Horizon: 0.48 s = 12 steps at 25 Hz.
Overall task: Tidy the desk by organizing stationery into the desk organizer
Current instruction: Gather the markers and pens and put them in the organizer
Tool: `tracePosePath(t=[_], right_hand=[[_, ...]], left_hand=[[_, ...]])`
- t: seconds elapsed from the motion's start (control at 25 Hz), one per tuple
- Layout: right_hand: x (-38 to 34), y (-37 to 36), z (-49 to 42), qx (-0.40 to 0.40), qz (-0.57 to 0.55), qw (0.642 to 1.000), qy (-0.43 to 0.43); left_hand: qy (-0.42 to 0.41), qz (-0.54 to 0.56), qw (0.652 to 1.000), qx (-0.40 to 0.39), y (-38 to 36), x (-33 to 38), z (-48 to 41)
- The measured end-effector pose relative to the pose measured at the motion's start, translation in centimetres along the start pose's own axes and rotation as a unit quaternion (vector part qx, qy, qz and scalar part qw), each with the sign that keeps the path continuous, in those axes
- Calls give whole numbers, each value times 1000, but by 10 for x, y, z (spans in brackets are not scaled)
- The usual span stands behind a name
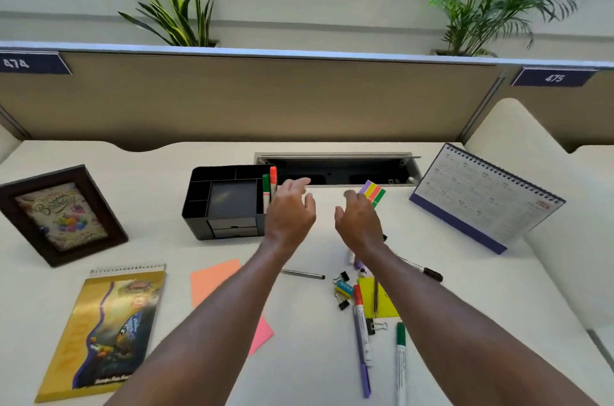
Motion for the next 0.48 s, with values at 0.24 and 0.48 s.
tracePosePath(t=[0.24,0.48], right_hand=[[101,28,15,-68,44,987,-137],[116,19,4,-74,-19,978,-194]], left_hand=[[79,2,993,-85,-47,25,33],[143,-34,979,-139,-94,25,44]])
Point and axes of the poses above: each hand's wrist, its own z-axis away from the middle knuckle, its own y-axis out of the back of the hand, x = y × z, the point moved 2 cm from there along -z, towards the middle knuckle, and after that the axes turned 14 degrees about x, right-handed, at the moved point
